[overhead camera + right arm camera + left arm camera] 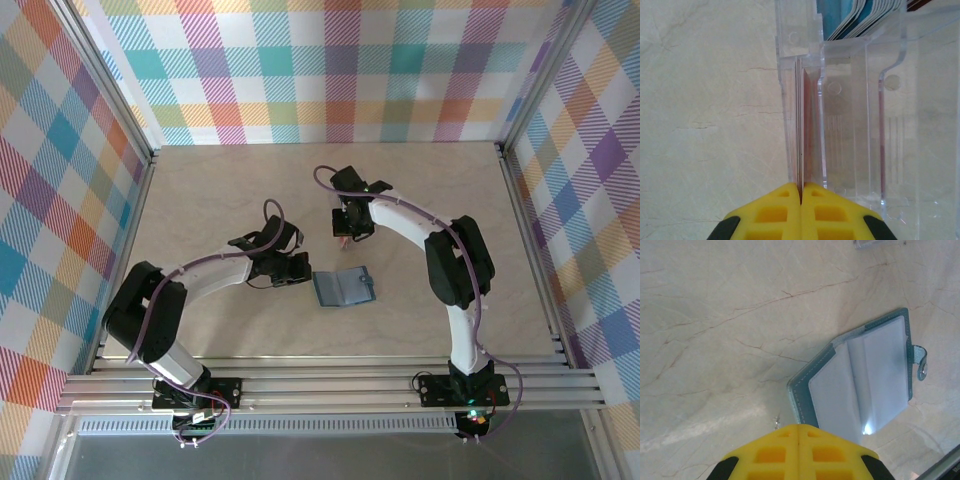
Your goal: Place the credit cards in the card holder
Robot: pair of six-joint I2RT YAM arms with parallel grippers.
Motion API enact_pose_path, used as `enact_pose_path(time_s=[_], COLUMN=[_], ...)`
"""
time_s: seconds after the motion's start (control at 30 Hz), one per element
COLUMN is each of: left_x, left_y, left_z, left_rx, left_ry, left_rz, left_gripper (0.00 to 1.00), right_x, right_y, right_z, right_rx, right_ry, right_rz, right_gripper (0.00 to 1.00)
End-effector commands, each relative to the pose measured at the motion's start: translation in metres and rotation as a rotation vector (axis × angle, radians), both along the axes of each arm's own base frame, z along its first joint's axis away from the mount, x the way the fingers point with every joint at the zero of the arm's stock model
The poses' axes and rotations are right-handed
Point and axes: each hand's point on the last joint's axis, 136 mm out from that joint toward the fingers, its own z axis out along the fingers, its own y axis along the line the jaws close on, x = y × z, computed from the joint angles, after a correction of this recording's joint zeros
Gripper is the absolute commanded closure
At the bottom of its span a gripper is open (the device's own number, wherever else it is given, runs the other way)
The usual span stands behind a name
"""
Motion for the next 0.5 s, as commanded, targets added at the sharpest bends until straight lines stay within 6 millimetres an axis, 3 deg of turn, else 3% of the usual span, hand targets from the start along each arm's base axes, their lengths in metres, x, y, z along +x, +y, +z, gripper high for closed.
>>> enact_pose_path(time_s=[0.0, 0.27, 0.47], left_x=[0.005, 0.020, 0.047], left_y=[0.007, -0.010, -0.030], left_z=[0.021, 0.067, 0.060], left_rx=[0.019, -0.094, -0.161], left_ry=[-0.036, -0.089, -0.030], left_rz=[0.035, 0.066, 0.099], left_gripper=[0.90, 0.84, 0.92], right_x=[-0.007, -0.013, -0.016], right_y=[0.012, 0.020, 0.020], right_z=[-0.005, 0.002, 0.005], right_rx=[0.033, 0.089, 0.149], right_ry=[0.040, 0.057, 0.076], right_rz=[0.052, 0.105, 0.118], right_gripper=[0.93, 0.82, 0.78])
